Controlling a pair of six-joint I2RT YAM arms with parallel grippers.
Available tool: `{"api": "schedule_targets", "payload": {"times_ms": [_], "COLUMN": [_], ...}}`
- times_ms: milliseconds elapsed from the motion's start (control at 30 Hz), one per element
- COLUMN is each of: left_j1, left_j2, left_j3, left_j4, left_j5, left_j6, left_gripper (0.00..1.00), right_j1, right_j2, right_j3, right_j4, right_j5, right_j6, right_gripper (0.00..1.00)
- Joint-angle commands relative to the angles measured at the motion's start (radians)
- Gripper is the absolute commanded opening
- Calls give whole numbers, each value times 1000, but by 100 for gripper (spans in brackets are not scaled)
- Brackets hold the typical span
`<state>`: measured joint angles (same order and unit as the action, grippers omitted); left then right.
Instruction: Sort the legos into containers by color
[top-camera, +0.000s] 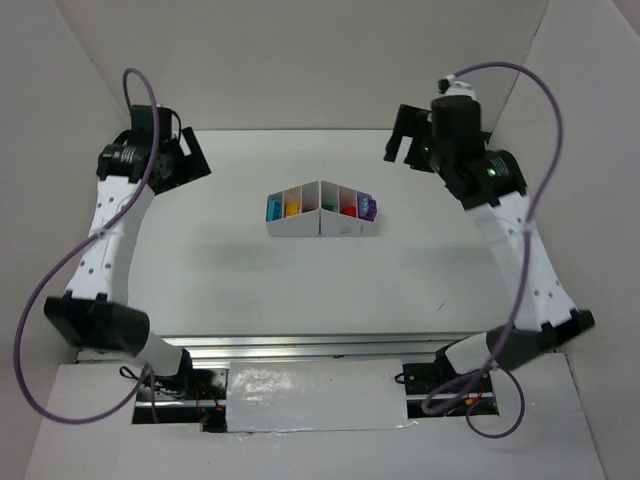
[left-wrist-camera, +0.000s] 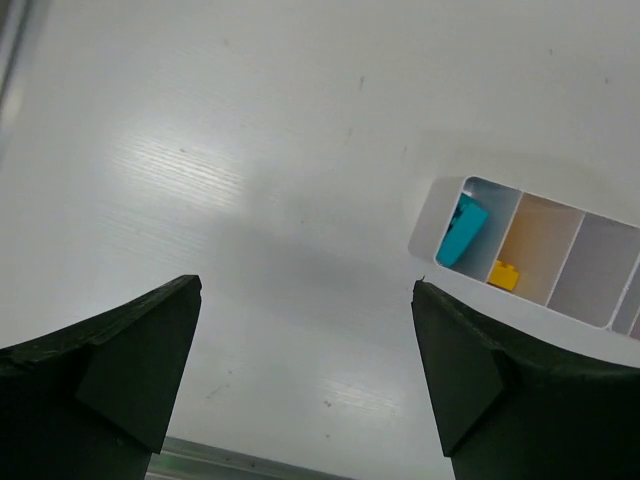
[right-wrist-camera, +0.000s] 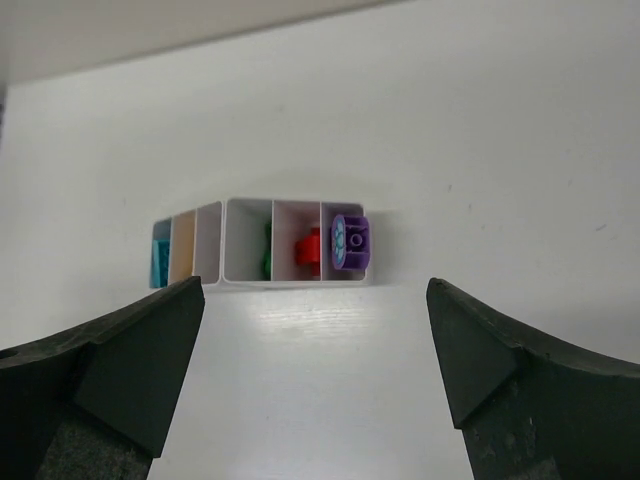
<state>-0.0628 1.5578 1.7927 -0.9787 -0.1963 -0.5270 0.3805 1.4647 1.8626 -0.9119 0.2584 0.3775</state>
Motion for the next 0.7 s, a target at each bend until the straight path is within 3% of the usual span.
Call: {"api": "schedule_targets", "payload": {"times_ms": [0, 100, 267, 500, 667], "left_j1": [0, 0, -6, -9, -14], "left_j2": [-174, -373, -678, -947, -1018], "left_j3": [-160, -406, -605, -609, -578], "left_j4": [7, 119, 106, -21, -91], "left_j5": [-147, -169, -184, -200, -229], "left_j6": [1, 34, 70, 56, 41], "left_gripper": [99, 100, 99, 100, 100], "right_j1": [-11, -12, -12, -12, -11], "right_j2": [-170, -366, -717, -1007, -1038], "right_j3": [-83, -352, -584, -671, -678], "right_j4": [-71, -85, -81, -145, -143], "right_j5": [85, 96, 56, 52, 16], "right_j6": [14, 44, 49, 92, 89], "right_gripper": [100, 100, 100, 100, 100]}}
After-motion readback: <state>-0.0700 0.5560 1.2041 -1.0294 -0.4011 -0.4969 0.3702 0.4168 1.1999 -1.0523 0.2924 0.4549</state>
